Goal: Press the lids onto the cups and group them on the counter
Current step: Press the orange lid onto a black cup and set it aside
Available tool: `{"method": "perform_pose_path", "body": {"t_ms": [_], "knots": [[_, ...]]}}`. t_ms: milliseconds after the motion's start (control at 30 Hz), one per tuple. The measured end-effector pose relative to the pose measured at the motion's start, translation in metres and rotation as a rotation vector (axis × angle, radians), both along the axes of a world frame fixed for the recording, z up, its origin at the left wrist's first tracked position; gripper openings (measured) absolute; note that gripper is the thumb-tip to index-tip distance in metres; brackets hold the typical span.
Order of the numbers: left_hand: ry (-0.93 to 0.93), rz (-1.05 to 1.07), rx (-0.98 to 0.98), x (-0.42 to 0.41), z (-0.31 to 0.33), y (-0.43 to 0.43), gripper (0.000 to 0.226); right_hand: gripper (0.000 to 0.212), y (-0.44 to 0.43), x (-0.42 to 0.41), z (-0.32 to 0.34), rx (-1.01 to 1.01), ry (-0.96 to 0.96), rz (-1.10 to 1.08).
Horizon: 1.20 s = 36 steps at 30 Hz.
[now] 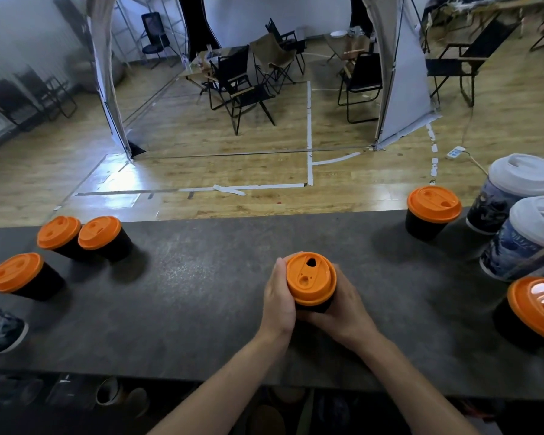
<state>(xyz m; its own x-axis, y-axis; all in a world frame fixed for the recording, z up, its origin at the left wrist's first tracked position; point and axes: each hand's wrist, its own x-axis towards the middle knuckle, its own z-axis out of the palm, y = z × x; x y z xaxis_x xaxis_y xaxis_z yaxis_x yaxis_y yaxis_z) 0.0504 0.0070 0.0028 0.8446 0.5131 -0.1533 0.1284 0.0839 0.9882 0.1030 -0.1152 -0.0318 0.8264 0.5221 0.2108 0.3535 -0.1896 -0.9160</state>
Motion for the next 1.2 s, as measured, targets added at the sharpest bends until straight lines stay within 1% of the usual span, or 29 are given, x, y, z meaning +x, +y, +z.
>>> {"method": "perform_pose_path", "body": {"t_ms": [100,200,300,367,467,567,667,733,800,867,933,1000,1067,1133,1200], "knots": [[0.006,-0.046,-0.055,0.003,0.004,0.003,0.050,0.085,-0.003,0.002,-0.002,0.002,0.019,0.011],[-0.019,-0.116,-0.004,0.008,0.008,0.014,0.051,0.090,-0.002,0.004,-0.005,-0.021,0.014,0.056],[-0.047,-0.048,0.061,0.003,0.005,0.010,0.047,0.096,0.001,0.001,0.000,-0.016,-0.002,0.044],[-0.030,0.019,0.032,0.001,0.003,0.004,0.045,0.092,0.000,-0.001,0.002,-0.012,-0.009,0.026],[0.002,-0.043,-0.026,0.006,0.007,0.006,0.050,0.086,-0.003,0.002,0.002,0.004,0.010,0.024],[-0.012,-0.076,0.010,0.005,0.011,0.012,0.051,0.088,-0.002,0.003,0.002,-0.014,-0.013,0.074],[-0.021,0.025,0.053,-0.004,0.004,0.003,0.049,0.090,-0.001,0.001,0.003,-0.009,-0.023,0.075],[-0.022,0.070,0.039,-0.005,-0.001,-0.001,0.049,0.086,-0.001,0.000,0.004,-0.008,-0.003,0.049],[-0.003,0.044,0.003,0.000,0.000,0.003,0.049,0.082,-0.003,0.002,0.003,0.004,0.009,0.032],[0.010,-0.020,-0.054,0.006,0.004,0.010,0.050,0.082,-0.004,0.003,0.001,-0.011,0.003,0.040],[-0.006,-0.068,-0.053,0.008,0.006,0.014,0.050,0.084,-0.003,0.003,0.000,-0.018,-0.007,0.053],[-0.046,-0.060,0.004,0.005,0.003,0.012,0.049,0.089,-0.001,0.002,0.000,-0.025,-0.015,0.056],[-0.088,-0.001,0.028,0.000,-0.003,0.005,0.051,0.090,0.001,0.001,0.001,-0.039,-0.021,0.037],[-0.094,0.036,-0.001,-0.001,-0.006,0.002,0.054,0.085,-0.001,0.002,0.000,-0.025,-0.010,0.009],[-0.071,-0.026,-0.048,0.004,-0.005,0.007,0.055,0.082,-0.003,0.004,-0.002,-0.028,-0.014,0.008]]}}
